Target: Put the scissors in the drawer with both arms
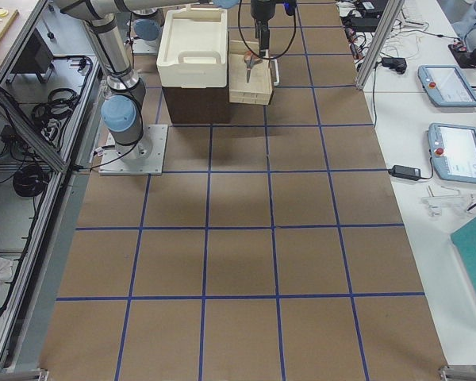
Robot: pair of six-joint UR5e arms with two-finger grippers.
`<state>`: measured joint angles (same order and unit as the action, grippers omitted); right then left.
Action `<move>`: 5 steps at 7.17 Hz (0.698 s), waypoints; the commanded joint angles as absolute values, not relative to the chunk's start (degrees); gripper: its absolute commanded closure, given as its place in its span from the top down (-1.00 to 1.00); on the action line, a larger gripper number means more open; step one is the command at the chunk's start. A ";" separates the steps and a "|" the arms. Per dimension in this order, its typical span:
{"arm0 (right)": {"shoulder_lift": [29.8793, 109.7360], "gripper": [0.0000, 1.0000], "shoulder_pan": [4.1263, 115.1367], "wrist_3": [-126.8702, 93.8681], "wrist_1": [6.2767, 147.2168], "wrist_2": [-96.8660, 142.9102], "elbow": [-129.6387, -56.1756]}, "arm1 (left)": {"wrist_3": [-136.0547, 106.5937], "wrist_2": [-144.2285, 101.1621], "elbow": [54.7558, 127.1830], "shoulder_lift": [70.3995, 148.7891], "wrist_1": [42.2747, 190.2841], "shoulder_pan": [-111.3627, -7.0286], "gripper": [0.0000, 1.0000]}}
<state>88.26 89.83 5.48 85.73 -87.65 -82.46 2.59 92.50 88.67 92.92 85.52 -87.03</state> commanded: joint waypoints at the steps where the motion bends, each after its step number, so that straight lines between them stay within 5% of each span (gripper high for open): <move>1: 87.19 1.00 89.82 5.54 86.66 -88.24 -82.88 | 2.37 92.37 89.64 91.85 85.52 -86.92 1.00; 5: 86.48 1.00 89.74 5.54 85.34 -93.16 -83.23 | 3.08 88.59 90.00 91.58 85.52 -86.75 1.00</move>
